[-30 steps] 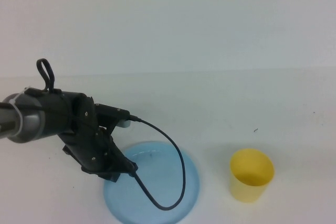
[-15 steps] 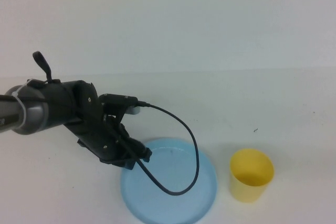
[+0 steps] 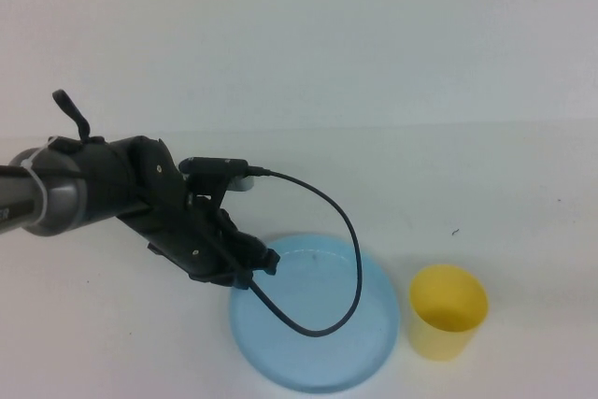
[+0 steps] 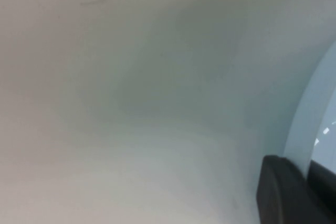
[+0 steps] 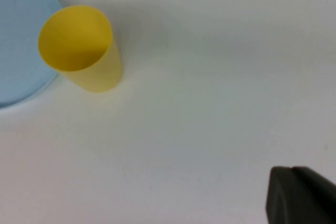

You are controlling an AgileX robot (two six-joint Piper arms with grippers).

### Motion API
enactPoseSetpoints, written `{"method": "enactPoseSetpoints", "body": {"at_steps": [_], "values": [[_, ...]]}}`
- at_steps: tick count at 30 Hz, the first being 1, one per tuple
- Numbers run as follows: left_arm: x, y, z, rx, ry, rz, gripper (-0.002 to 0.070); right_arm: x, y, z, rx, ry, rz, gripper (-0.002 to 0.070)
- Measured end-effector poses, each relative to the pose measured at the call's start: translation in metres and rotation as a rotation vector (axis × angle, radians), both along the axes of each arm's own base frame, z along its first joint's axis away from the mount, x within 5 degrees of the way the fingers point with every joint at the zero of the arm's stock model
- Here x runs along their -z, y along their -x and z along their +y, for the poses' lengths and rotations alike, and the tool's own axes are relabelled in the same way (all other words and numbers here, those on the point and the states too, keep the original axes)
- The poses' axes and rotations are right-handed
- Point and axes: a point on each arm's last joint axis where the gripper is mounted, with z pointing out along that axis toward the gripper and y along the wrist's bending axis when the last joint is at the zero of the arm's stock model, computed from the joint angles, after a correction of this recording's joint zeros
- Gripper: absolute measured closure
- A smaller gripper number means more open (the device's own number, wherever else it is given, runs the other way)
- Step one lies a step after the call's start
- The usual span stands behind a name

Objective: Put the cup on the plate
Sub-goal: Place the plate on the center of the table, then pick up the cup from the table

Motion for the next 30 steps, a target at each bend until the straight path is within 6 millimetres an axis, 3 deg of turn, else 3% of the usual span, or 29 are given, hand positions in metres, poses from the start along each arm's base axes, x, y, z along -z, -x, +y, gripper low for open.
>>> {"method": "enactPoseSetpoints", "body": {"at_steps": [7,14,19,21,25,30], "values": [[0.010,0.002,-0.010,0.067,-0.016,-0.002,0.0638,0.005,-0.017,0.010,-0.126,-0.057,0.059,0.0653],[0.013,0.002,-0.017,0.069,-0.007,0.004,0.0394,0.011,-0.036,0.016,-0.201,-0.087,0.095,0.0540],[-0.010,0.001,-0.012,0.108,-0.033,-0.053,0.0341,0.017,-0.052,0.017,-0.253,-0.077,0.107,0.0398],[-0.033,0.006,-0.006,0.145,-0.058,-0.116,0.0341,0.018,-0.061,0.019,-0.291,-0.087,0.118,0.0351],[-0.105,0.028,0.008,0.181,-0.072,-0.331,0.0409,0.015,-0.081,0.027,-0.351,-0.131,0.136,0.0314],[-0.198,0.081,0.037,0.147,-0.054,-0.738,0.0618,0.011,-0.119,0.046,-0.432,-0.134,0.167,0.0307]]}}
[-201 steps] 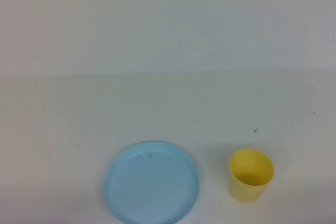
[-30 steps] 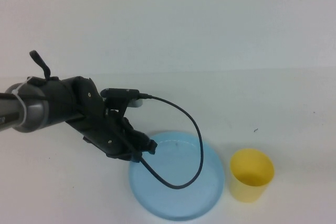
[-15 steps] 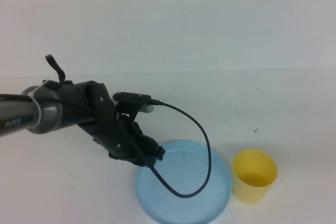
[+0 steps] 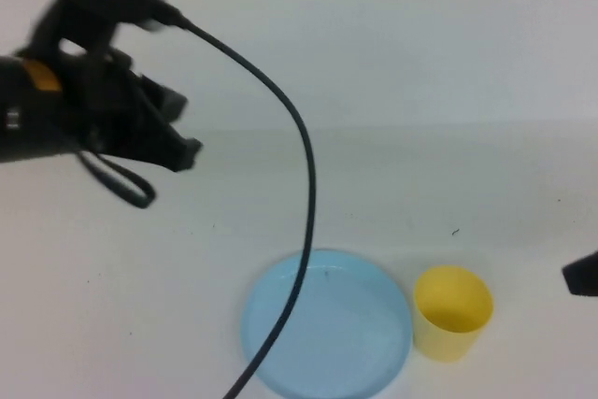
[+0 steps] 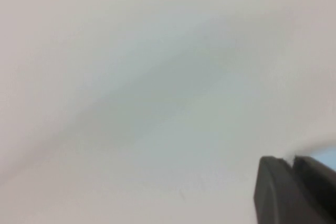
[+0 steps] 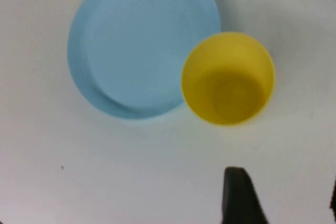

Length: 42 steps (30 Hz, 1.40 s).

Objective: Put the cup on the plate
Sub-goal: Pick up the cup from the table, then place the cup on the plate

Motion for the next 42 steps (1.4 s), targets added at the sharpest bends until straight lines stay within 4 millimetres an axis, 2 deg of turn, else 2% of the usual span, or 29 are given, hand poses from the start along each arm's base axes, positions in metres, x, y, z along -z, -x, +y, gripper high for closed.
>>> {"method": "enactPoseSetpoints", "body": {"at_steps": [3,6,9,12,15,17,22,25,27,30,32,37,39,42], "values": [[-0.045,0.046,0.020,-0.003,0.044,-0.188,0.0659,0.004,-0.026,0.019,-0.034,0.015,0.028,0.0306],[-0.064,0.087,0.038,-0.001,0.056,-0.272,0.0669,0.014,-0.052,0.036,-0.021,0.081,0.074,0.0305],[-0.065,0.128,0.057,-0.003,-0.002,-0.295,0.0672,0.030,-0.076,0.050,-0.020,0.173,0.130,0.0304],[-0.065,0.169,0.080,-0.059,-0.024,-0.370,0.0673,0.046,-0.091,0.065,-0.053,0.225,0.181,0.0304],[-0.069,0.201,0.100,-0.142,0.004,-0.474,0.0673,0.061,-0.101,0.077,-0.084,0.258,0.217,0.0304],[-0.069,0.214,0.110,-0.189,0.002,-0.490,0.0674,0.071,-0.105,0.082,-0.095,0.271,0.237,0.0304],[-0.055,0.221,0.117,-0.229,-0.048,-0.367,0.0674,0.100,-0.115,0.084,-0.082,0.332,0.291,0.0312],[-0.051,0.220,0.117,-0.234,-0.054,-0.331,0.0674,0.113,-0.119,0.083,-0.079,0.363,0.310,0.0351],[-0.051,0.220,0.117,-0.231,-0.049,-0.329,0.0674,0.118,-0.121,0.082,-0.082,0.382,0.317,0.0405],[-0.043,0.217,0.115,-0.225,-0.053,-0.305,0.0675,0.124,-0.123,0.083,-0.087,0.396,0.319,0.0563],[-0.032,0.213,0.111,-0.209,-0.047,-0.261,0.0675,0.120,-0.124,0.083,-0.098,0.409,0.324,0.0626],[0.009,0.195,0.098,-0.165,-0.026,-0.213,0.0675,0.090,-0.132,0.087,-0.145,0.462,0.343,0.0645],[0.026,0.187,0.094,-0.151,-0.023,-0.227,0.0675,0.073,-0.135,0.095,-0.161,0.450,0.321,0.0645],[0.054,0.177,0.088,-0.131,-0.017,-0.244,0.0675,0.047,-0.135,0.121,-0.206,0.400,0.249,0.0645]]}}
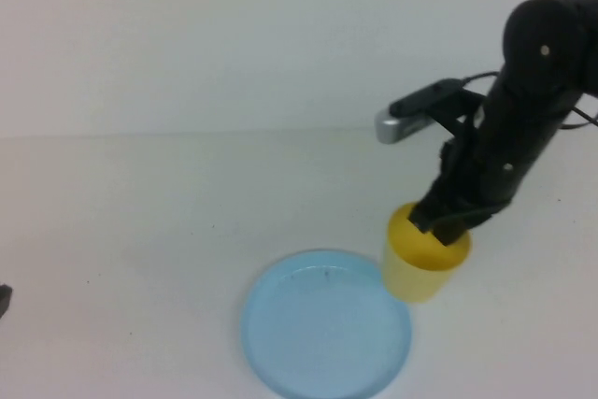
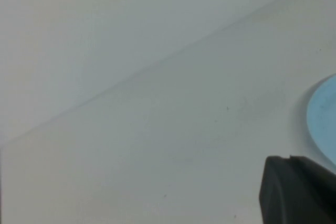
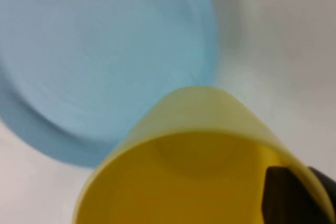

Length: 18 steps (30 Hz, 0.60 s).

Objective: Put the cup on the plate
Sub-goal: Place the cup on the plate

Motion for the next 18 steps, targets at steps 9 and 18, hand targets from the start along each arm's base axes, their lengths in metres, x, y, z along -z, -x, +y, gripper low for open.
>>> {"method": "enactPoseSetpoints", "body": {"at_steps": [9,18], "values": [[0.006,-0.002,-0.006,0.030,0.142,-0.110,0.0675,-0.010,0.002,0.078,-0.109,-0.108,-0.095,0.0646],[0.008,-0.003,-0.007,0.032,0.139,-0.121,0.0675,0.047,-0.016,0.089,-0.081,-0.010,0.019,0.0646]]}}
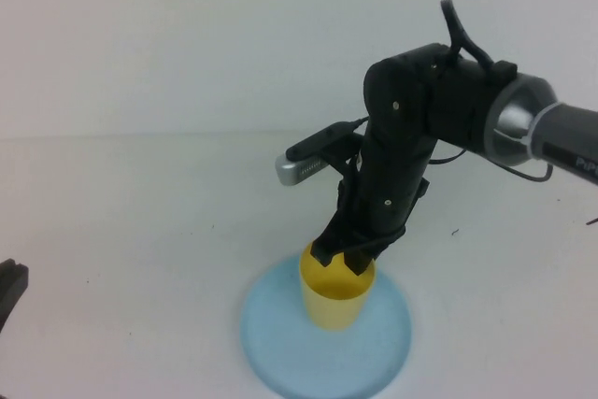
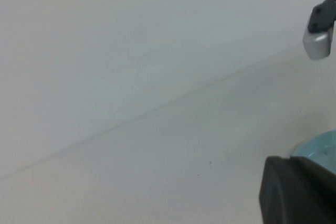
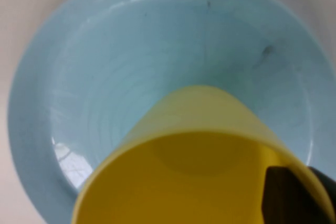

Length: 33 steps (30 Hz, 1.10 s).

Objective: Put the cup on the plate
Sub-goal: Place the cup on the plate

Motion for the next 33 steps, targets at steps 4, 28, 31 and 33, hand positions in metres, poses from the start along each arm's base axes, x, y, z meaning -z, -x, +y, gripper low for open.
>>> {"method": "enactPoseSetpoints", "body": {"at_steps": [4,28,31,33], "values": [[0.010,-0.002,-0.001,0.000,0.026,-0.002,0.0675,0.010,0.002,0.004,-0.014,0.030,0.026,0.0646],[0.008,-0.003,-0.002,0.006,0.039,-0.064,0.0675,0.002,0.011,0.003,0.011,0.080,0.056,0.0229],[0.008,-0.003,-0.002,0.006,0.041,-0.069,0.0675,-0.020,0.015,-0.004,0.030,0.097,0.001,0.0230],[0.007,-0.003,-0.002,0.007,0.043,-0.074,0.0675,-0.036,0.017,-0.008,0.041,0.098,-0.042,0.0232]]}}
